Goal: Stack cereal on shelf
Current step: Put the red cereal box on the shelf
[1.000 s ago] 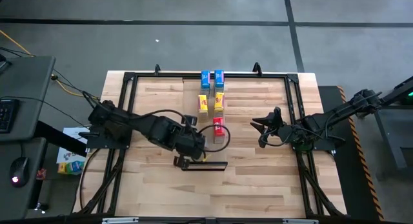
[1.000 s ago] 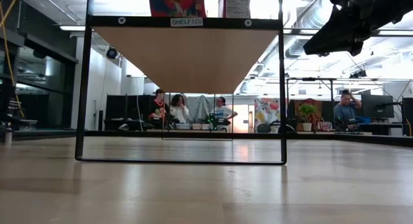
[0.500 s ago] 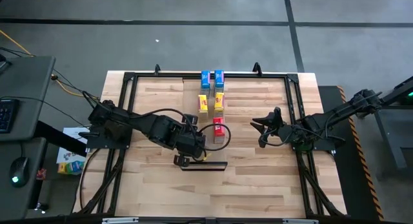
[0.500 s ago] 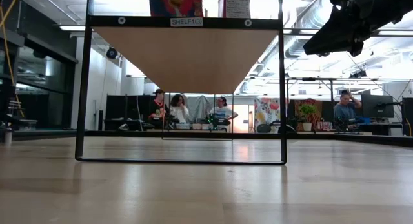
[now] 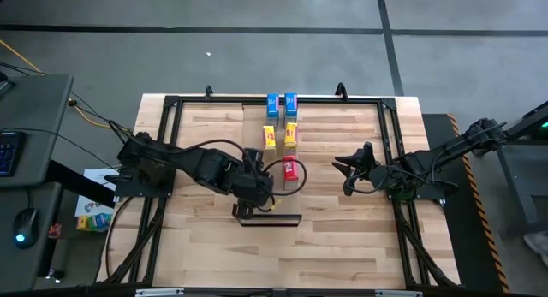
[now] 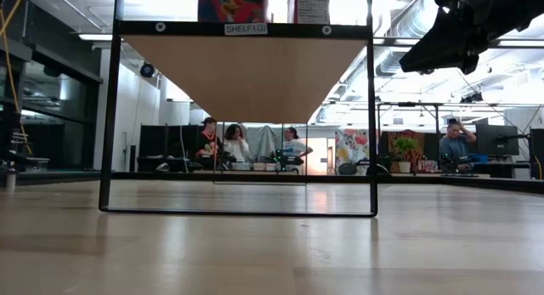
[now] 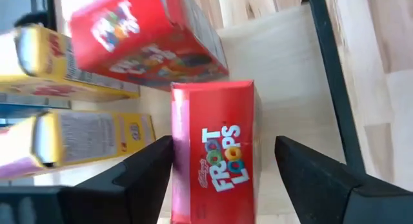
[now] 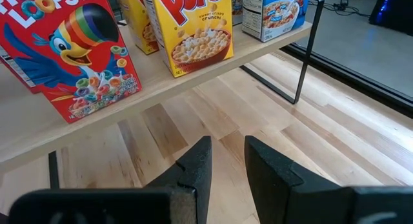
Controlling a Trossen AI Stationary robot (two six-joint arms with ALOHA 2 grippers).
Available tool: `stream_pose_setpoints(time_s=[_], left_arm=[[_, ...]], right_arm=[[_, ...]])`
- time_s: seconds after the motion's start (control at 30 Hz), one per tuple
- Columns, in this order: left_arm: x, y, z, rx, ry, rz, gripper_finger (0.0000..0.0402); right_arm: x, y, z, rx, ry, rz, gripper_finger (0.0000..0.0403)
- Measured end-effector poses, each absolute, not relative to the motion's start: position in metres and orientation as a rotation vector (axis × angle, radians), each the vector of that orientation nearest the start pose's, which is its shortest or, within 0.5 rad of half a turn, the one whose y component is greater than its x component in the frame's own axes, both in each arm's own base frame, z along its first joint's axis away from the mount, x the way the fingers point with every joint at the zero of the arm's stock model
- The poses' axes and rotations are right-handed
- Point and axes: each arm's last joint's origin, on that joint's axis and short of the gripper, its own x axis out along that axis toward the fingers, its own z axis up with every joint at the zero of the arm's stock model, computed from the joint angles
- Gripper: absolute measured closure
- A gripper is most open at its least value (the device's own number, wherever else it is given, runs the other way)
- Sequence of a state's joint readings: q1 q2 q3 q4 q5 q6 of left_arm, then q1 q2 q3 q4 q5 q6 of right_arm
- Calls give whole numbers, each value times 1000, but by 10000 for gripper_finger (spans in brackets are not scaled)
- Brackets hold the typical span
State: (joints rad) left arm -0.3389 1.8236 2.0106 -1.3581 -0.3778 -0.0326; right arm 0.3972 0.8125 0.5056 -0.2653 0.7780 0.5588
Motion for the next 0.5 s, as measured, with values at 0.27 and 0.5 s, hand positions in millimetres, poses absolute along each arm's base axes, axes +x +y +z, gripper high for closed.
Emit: stream_pose_setpoints(time_s=[0.27, 0.5], left_arm=[[327, -104, 416, 353, 981, 87, 137], [308, -114, 432, 295, 949, 104, 153]], right_arm=[[160, 45, 230, 222, 358, -487, 317], [159, 45, 230, 224, 358, -487, 317]])
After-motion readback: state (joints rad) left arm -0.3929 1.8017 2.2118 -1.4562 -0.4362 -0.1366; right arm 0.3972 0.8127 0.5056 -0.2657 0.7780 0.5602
